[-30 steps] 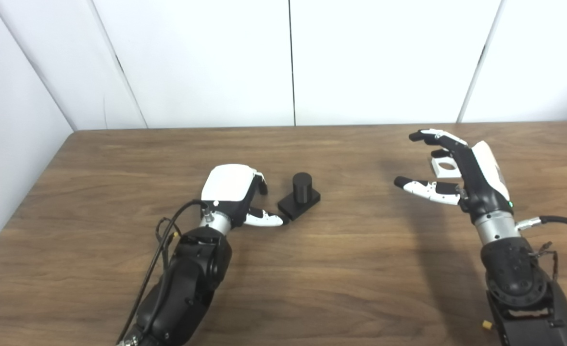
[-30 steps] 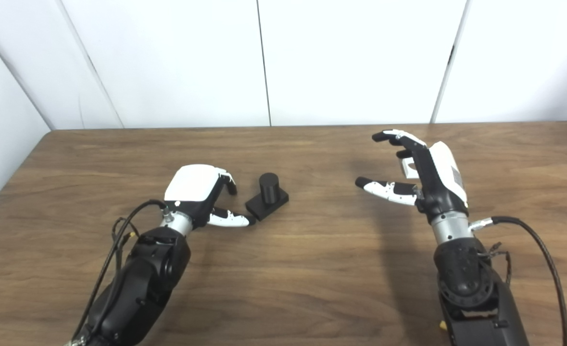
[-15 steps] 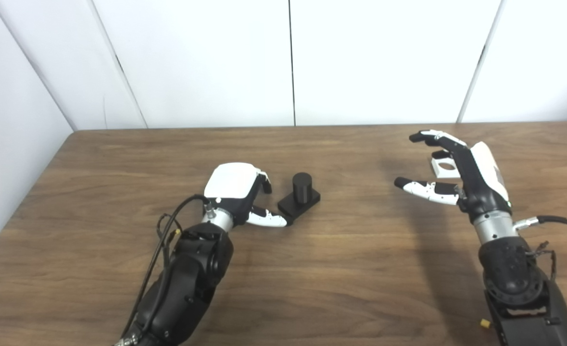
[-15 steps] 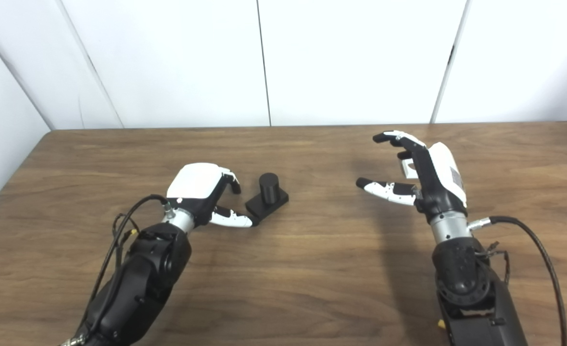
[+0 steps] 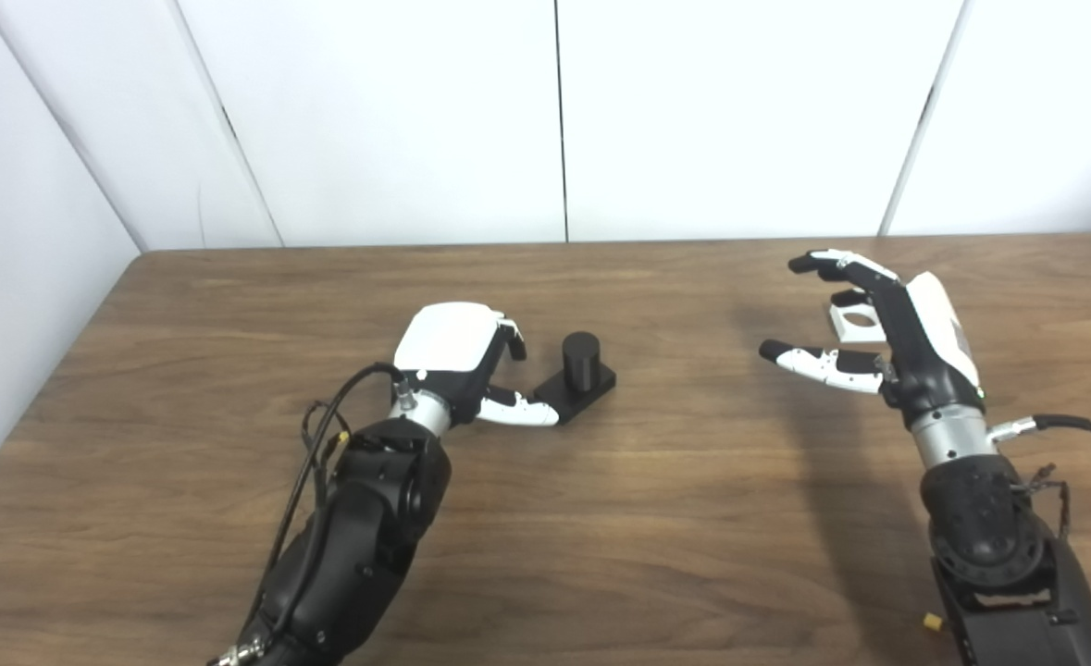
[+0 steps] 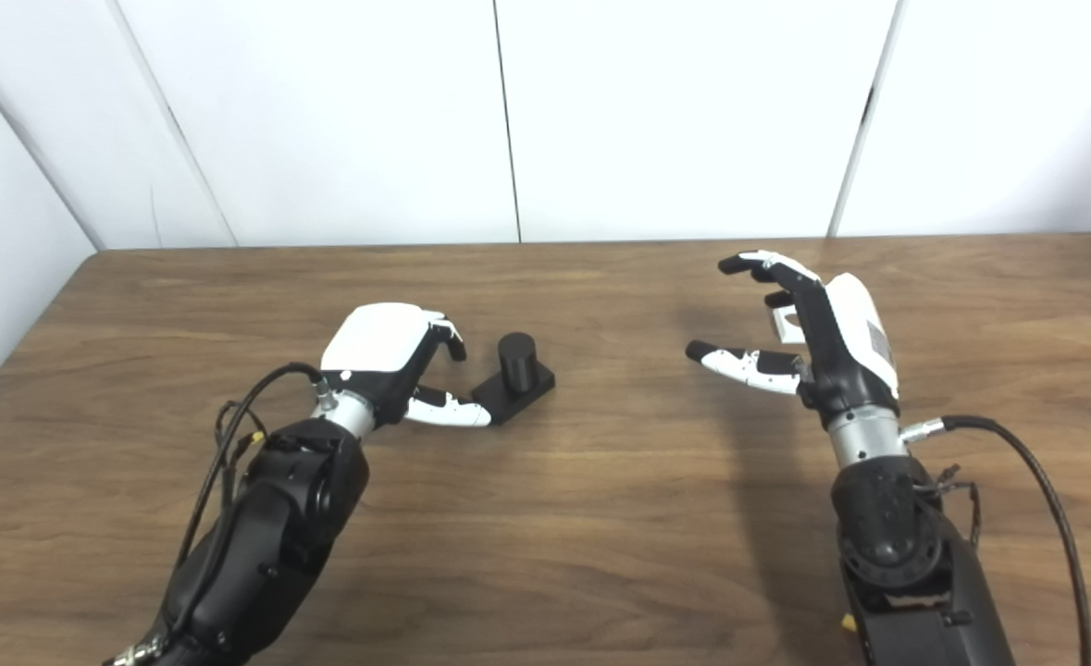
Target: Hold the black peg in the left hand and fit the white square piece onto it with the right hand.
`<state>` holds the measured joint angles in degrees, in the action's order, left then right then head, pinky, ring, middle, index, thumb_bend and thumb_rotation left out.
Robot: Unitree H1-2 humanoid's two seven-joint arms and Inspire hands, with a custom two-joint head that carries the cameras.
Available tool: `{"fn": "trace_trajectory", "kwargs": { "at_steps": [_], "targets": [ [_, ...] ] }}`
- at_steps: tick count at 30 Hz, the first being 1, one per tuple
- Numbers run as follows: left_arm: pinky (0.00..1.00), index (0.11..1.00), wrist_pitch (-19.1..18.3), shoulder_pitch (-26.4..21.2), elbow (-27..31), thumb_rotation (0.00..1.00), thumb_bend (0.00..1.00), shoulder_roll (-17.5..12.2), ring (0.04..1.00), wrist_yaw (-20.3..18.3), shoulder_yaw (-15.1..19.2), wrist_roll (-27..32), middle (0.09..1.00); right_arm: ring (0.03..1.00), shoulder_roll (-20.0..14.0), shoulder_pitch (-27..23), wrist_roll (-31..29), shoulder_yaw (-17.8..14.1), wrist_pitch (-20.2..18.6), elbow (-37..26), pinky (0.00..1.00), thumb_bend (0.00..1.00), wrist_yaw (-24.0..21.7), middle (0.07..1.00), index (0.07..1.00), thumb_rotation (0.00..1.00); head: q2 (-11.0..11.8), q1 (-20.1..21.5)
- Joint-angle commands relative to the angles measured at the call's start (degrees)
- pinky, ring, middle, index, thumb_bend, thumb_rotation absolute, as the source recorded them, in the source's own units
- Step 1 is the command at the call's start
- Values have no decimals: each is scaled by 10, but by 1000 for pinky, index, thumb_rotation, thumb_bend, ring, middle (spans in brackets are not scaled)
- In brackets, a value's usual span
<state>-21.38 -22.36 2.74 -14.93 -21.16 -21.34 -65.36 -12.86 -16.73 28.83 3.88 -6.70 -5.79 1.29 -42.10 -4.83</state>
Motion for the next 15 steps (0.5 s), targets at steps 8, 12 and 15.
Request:
{"fn": "trace_trajectory", "kwargs": {
  "at_steps": [8, 12, 15],
  "targets": [
    [736, 643, 1, -16, 0, 674, 984, 19, 835, 41, 3, -7, 859, 813, 2, -22, 2, -1, 14, -20, 715, 712, 11, 827, 720, 221, -3, 1],
    [745, 638, -1, -15, -12, 680, 982, 27, 839, 50, 1, -6, 859, 816, 1, -21, 3, -1, 8, -24, 716, 709, 8, 831, 723, 221, -4, -1],
    [751, 641, -4, -15, -14, 683, 978, 30, 838, 47, -1, -10, 859, 814, 1, -22, 5, -2, 10, -22, 714, 709, 11, 831, 722, 209, -4, -2]
  ]
}}
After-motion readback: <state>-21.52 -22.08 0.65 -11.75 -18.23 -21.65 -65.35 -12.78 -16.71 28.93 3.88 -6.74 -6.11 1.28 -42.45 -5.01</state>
